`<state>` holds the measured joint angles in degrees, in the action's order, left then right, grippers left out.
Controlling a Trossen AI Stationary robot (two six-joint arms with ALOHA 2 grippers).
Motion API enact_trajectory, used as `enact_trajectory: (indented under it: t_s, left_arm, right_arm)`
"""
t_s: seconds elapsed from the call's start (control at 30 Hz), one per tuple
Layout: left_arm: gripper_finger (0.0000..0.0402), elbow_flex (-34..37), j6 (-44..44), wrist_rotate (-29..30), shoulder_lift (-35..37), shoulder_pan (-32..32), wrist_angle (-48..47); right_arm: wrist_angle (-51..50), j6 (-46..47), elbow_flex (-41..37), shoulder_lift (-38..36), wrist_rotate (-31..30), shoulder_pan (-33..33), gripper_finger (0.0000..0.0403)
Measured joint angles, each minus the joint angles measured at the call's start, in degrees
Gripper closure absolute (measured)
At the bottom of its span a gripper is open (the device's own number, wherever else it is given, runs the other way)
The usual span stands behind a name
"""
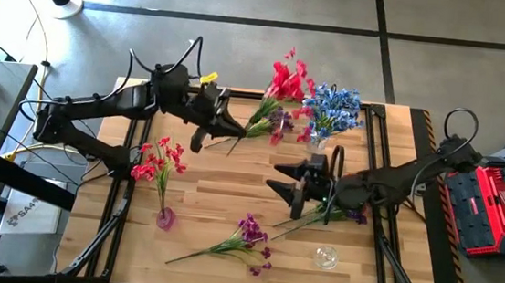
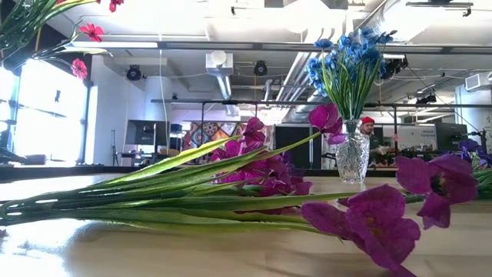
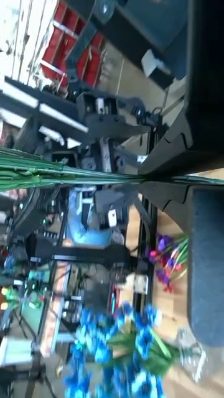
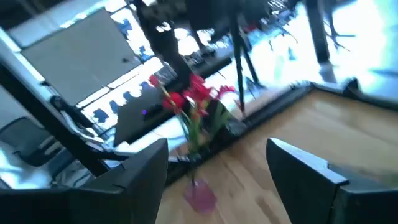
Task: Sort flowers into vase by color
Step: Put the top red flower into the pink flower vase
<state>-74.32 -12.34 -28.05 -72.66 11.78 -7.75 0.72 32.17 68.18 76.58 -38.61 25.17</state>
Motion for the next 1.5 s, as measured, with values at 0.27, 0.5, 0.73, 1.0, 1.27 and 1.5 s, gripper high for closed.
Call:
enact_trajectory:
  t_s: [0.27,0.5,0.73,1.0,1.27,1.5]
  left_arm:
    - [0.0401,0.0,2.18,0.07,-1.01,-6.0,-0.14]
    - [0.0401,0.0,4.68,4.16,-1.05,-8.79,-3.47]
    - [0.0401,0.0,6.91,6.97,-1.87,-9.67,-7.93]
    - [0.0401,-0.07,6.6,6.49,-4.89,-9.65,-8.06]
    - [0.0401,-0.02,6.58,6.14,-6.73,-9.65,-7.48]
    - [0.0394,-0.02,6.63,6.16,-6.78,-9.47,-7.66]
  right_arm:
    - [9.6,-9.09,0.0,0.73,5.32,-6.08,0.0144]
    - [11.49,-10.52,0.0,0.77,13.6,-8.68,0.0157]
    - [11.47,-12.57,0.0,0.78,15.36,-9.8,0.0232]
    - [12.28,-16.16,-0.02,0.78,17.29,-9.83,0.0274]
    - [11.19,-15.56,-0.02,0.76,16.58,-9.81,0.0364]
    - [10.35,-14.69,0.0,0.74,16.17,-10.36,0.0395]
